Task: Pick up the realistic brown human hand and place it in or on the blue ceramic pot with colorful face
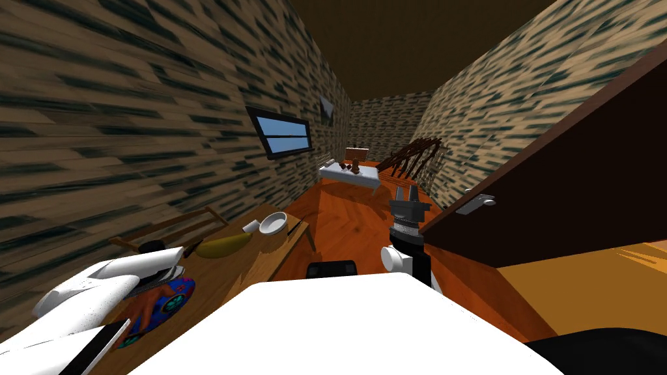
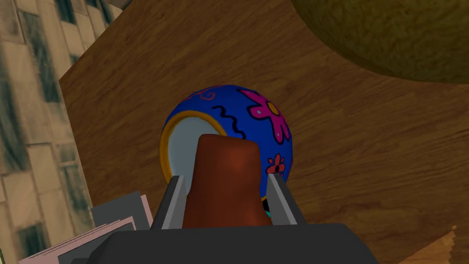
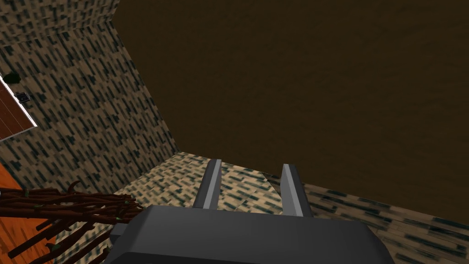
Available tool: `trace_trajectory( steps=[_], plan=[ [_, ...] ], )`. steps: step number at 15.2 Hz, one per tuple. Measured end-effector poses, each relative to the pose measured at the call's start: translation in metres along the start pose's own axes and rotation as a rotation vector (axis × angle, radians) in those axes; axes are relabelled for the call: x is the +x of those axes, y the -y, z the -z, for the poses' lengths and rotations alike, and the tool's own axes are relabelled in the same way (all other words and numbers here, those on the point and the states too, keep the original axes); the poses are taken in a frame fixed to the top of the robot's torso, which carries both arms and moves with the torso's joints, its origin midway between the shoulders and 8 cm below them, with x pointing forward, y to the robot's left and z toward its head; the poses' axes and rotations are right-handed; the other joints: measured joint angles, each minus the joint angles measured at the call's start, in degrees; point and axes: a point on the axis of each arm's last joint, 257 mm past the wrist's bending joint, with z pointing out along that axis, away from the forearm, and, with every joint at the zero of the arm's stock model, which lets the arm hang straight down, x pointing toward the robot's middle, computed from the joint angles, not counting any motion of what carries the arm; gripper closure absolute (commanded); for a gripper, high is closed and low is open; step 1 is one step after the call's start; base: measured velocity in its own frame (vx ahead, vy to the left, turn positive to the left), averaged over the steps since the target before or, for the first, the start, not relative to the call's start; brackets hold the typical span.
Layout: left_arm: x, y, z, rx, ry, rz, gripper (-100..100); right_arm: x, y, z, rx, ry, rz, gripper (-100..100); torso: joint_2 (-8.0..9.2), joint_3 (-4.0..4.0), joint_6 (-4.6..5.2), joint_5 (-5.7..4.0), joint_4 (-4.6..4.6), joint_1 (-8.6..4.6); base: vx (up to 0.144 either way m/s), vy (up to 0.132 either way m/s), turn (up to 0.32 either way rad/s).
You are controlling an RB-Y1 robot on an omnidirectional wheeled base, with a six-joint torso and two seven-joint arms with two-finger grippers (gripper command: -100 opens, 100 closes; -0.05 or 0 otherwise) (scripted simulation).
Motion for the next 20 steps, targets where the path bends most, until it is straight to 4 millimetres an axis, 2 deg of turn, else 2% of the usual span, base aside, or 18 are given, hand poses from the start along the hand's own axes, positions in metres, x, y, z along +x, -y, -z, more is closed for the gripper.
trace_trajectory(
  steps=[2, 5, 6, 11, 17, 20],
  plan=[
    [0.000, 0.019, 0.001, 0.039, 0.012, 0.004, 100, 0.000, 0.000, 0.000, 0.000, 0.000, 0.000, 0, 0.09, 0.05, -0.04, -0.01, 0.02, 0.01, 0.054, 0.098, -0.161],
    [-0.009, 0.062, 0.003, 0.122, 0.046, 0.003, 100, 0.000, 0.000, 0.000, 0.000, 0.000, 0.000, 0, 0.10, 0.06, 0.00, -0.01, 0.02, 0.03, 0.047, 0.092, -0.143],
    [-0.008, 0.066, 0.004, 0.131, 0.049, 0.005, -100, 0.000, 0.000, 0.000, 0.000, 0.000, 0.000, 0, 0.13, 0.07, -0.01, 0.07, 0.02, -0.07, 0.012, 0.031, -0.008],
    [-0.008, 0.066, 0.004, 0.131, 0.049, 0.006, -100, 0.000, 0.000, 0.000, 0.000, 0.000, 0.000, 0, 0.30, 0.17, -0.03, 0.02, 0.05, -0.39, -0.002, 0.003, -0.007],
    [0.013, 0.086, 0.028, 0.129, 0.056, 0.018, -100, 0.000, 0.000, 0.000, 0.000, 0.000, 0.000, 0, 0.56, 0.32, -0.03, -0.03, 0.12, -0.49, -0.053, -0.009, -0.037],
    [0.013, 0.087, 0.029, 0.129, 0.060, 0.017, -100, 0.000, 0.000, 0.000, 0.000, 0.000, 0.000, 0, 0.41, 0.24, -0.04, 0.00, 0.08, -0.44, -0.006, -0.001, 0.000]
  ],
)
